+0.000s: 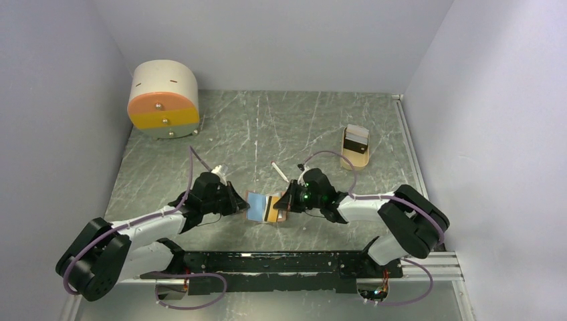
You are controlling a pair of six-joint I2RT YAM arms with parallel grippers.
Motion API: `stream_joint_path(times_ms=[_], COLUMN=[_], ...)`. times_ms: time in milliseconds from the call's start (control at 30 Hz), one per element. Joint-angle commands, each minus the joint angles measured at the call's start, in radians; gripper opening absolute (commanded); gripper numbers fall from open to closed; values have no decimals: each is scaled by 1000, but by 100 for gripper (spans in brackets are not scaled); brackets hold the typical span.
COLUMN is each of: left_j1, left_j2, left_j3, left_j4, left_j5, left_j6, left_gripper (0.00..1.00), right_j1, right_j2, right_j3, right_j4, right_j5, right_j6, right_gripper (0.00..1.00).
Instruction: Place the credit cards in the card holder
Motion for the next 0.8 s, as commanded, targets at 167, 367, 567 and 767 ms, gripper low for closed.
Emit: stream_joint_path(times_ms=[167, 367, 567, 767], left_j1=[-5, -6, -5, -5], left_j2=[33, 23, 9, 5], left_j3=[-51, -94, -100, -114], left_j4=[76, 130, 111, 112], left_j5=[113, 128, 106, 96], left_j6=[30, -31, -32, -35], left_gripper=[9, 9, 9, 9], right_j1=[-37, -38, -38, -39], right_j2=[-14, 4, 51, 51], right_j3=[-28, -28, -36, -60], right_j4=[66, 50, 74, 98], right_j5=[-14, 22, 11, 36], right_j6=[-18, -35, -29, -25], right_gripper=[0, 0, 0, 0])
